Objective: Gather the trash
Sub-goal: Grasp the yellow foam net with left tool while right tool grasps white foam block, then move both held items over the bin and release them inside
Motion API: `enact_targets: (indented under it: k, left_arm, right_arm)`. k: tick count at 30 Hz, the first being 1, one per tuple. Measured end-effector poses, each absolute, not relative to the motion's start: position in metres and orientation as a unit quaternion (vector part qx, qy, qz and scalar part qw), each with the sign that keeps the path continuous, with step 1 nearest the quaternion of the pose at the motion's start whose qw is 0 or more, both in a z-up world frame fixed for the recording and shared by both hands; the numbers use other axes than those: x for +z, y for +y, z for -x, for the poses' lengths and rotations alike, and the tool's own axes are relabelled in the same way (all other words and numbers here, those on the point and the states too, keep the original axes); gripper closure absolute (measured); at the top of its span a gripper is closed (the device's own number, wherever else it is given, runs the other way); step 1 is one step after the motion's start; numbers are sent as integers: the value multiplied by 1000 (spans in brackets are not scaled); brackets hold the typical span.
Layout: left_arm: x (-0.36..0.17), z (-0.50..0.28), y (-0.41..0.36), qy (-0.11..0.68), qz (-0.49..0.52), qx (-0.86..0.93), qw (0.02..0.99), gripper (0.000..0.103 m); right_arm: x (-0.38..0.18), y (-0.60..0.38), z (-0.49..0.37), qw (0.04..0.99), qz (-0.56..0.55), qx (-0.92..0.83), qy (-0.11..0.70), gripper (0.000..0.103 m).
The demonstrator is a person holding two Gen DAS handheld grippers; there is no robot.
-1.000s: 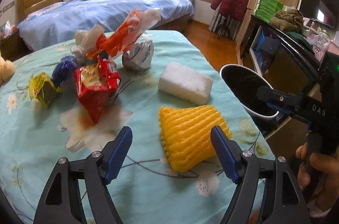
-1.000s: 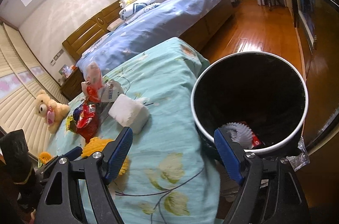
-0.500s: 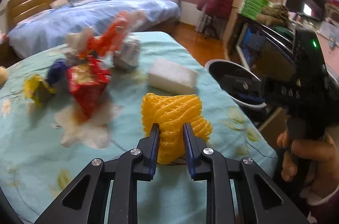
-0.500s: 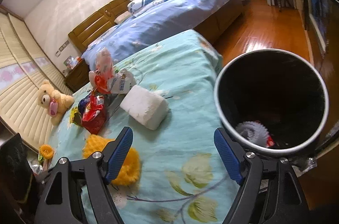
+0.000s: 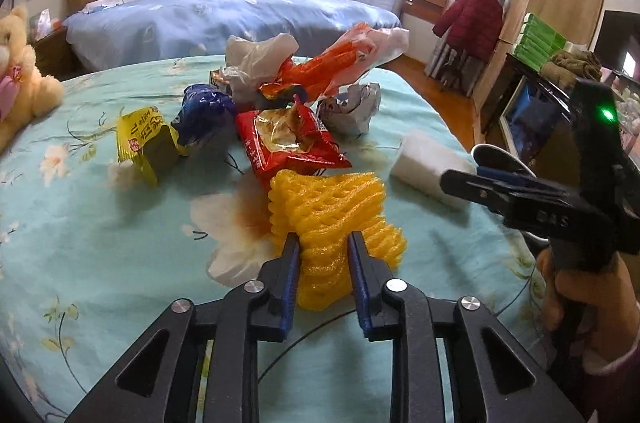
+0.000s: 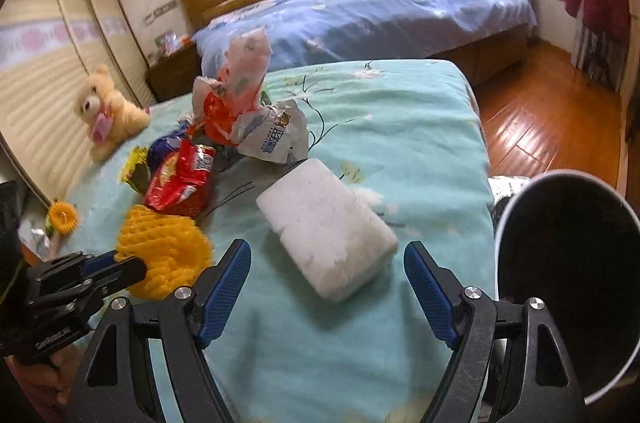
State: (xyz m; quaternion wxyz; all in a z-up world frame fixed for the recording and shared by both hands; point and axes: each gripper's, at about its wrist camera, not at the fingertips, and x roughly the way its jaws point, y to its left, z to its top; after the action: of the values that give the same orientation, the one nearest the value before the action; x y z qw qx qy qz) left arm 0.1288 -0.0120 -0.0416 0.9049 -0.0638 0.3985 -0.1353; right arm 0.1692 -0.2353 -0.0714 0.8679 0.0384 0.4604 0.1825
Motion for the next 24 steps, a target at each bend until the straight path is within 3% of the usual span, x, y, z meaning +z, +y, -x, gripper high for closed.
enact_targets:
  k: [4, 6, 12, 24]
  left_arm:
    - [-39, -129, -12, 400, 68, -135, 904, 78]
    - [-37, -130, -13, 399, 69, -137, 904, 81]
    - [-33, -130, -24, 396, 69, -159, 902, 86]
    - [-27, -132, -71, 386, 48, -215, 896, 87]
  right_arm:
    - [-79, -233, -173, 862, -32, 182, 471, 25]
    - [-79, -234, -172, 863, -29, 177, 472, 46]
    - [-69, -245, -153, 871, -53, 173, 456, 47]
    - [-54, -317, -115, 884, -125, 98, 439, 47]
